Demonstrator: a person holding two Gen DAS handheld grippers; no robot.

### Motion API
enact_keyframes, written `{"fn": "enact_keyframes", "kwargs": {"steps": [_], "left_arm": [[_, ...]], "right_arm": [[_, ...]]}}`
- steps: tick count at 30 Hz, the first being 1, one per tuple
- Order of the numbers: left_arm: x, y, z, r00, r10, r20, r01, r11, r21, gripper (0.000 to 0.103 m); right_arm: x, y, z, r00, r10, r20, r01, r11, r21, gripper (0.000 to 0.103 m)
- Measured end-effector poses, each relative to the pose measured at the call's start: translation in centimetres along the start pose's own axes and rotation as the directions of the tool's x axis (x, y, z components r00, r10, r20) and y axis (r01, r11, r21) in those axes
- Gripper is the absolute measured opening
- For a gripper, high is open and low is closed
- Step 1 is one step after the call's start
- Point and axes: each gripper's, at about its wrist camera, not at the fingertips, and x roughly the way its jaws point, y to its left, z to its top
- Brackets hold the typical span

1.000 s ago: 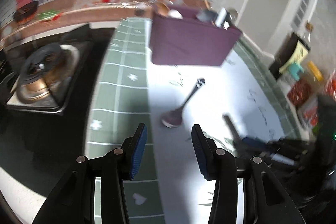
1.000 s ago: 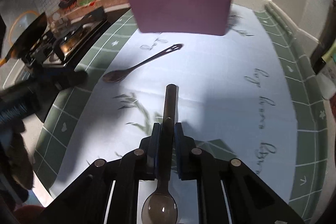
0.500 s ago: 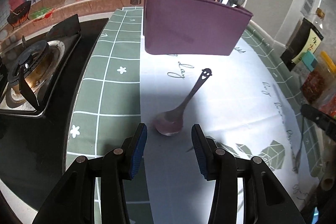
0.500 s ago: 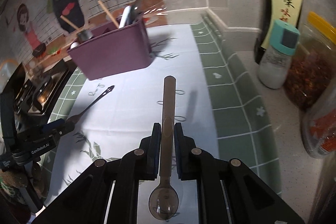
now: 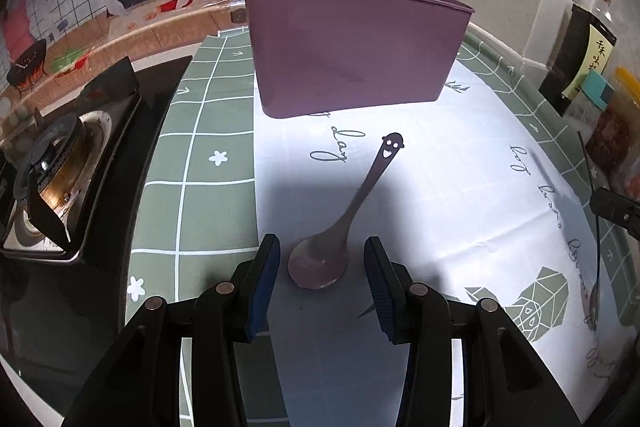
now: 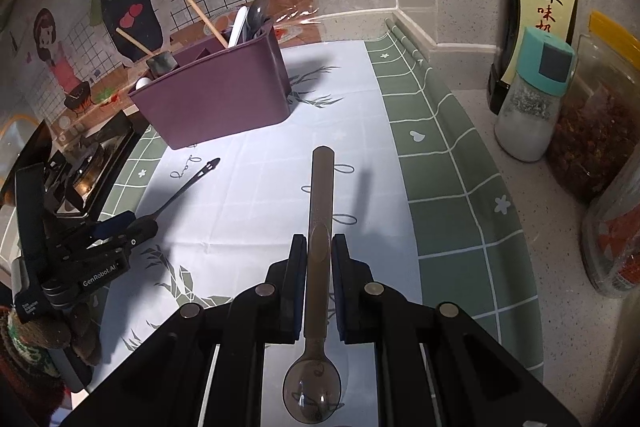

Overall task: Organize utensils
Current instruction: 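Grasp the black smiley-handle spoon with the left tool while the right tool holds the metal spoon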

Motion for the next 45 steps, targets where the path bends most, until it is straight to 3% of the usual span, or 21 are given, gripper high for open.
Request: {"fn": "enact_keyframes", "kwargs": {"steps": [4, 6, 15, 19, 21, 24, 25, 29, 32, 38, 41, 43, 45], "left_arm": [[-0.1, 0.3, 0.0, 1.000, -0.011, 0.000, 0.011, 0.999, -0.034, 0.027], [-0.4, 0.3, 0.0, 1.000, -0.006, 0.007, 0.007, 0.999, -0.041, 0.011], [-4.2, 0.9, 0.7, 0.997, 0.003, 0.077, 0.001, 0.998, -0.063, 0.005], [-4.7, 2.4, 0.5, 0.997, -0.064, 0.037, 0.068, 0.988, -0.141, 0.007], [-4.1, 3.4, 0.0, 0.989, -0.150, 0.008, 0.149, 0.965, -0.217, 0.009], [-3.2, 3.6, -0.6, 0.982, -0.184, -0.036, 0.168, 0.947, -0.274, 0.023], [-3.0, 3.6, -0.7, 0.979, -0.198, -0.043, 0.177, 0.939, -0.293, 0.023], [-1.9, 4.6, -1.1, 0.957, -0.284, -0.063, 0.226, 0.862, -0.453, 0.023], [-0.9, 4.9, -1.3, 0.946, -0.315, -0.080, 0.230, 0.820, -0.523, 0.024], [0.4, 5.5, -1.1, 0.936, -0.350, -0.027, 0.238, 0.690, -0.684, 0.023], [0.6, 5.1, -0.6, 0.951, -0.308, -0.025, 0.206, 0.691, -0.692, 0.017], [1.2, 5.4, -0.4, 0.958, -0.285, -0.026, 0.181, 0.673, -0.717, 0.004], [1.6, 5.7, -0.3, 0.958, -0.287, -0.022, 0.181, 0.661, -0.729, 0.003]], "right_arm": [[-0.1, 0.0, 0.4, 1.000, 0.004, 0.011, -0.004, 1.000, -0.007, 0.011], [-0.1, 0.0, 0.5, 1.000, 0.003, 0.013, -0.003, 1.000, -0.009, 0.011], [-0.8, 0.4, 1.1, 0.999, 0.010, 0.038, -0.008, 0.999, -0.032, 0.011], [-1.0, 0.5, 1.2, 0.999, 0.013, 0.040, -0.011, 0.999, -0.036, 0.011], [-1.0, 0.4, 1.1, 0.999, 0.017, 0.037, -0.015, 0.999, -0.037, 0.011], [-0.9, 0.5, 1.0, 0.999, 0.023, 0.029, -0.022, 0.999, -0.037, 0.011], [-1.0, 0.6, 0.9, 0.999, 0.025, 0.027, -0.024, 0.999, -0.040, 0.011], [-1.2, 0.8, 0.8, 0.999, 0.032, 0.027, -0.030, 0.998, -0.051, 0.011], [-1.2, 0.7, 0.7, 0.999, 0.032, 0.025, -0.030, 0.998, -0.048, 0.011], [-0.9, 0.1, 0.7, 0.999, 0.033, 0.015, -0.032, 0.998, -0.045, 0.011], [-0.5, 0.0, 0.7, 0.999, 0.036, 0.010, -0.035, 0.998, -0.043, 0.011], [-0.3, 0.1, 0.7, 0.999, 0.040, 0.008, -0.040, 0.998, -0.045, 0.011], [-0.3, 0.3, 0.9, 0.999, 0.039, 0.009, -0.039, 0.998, -0.055, 0.011]]}}
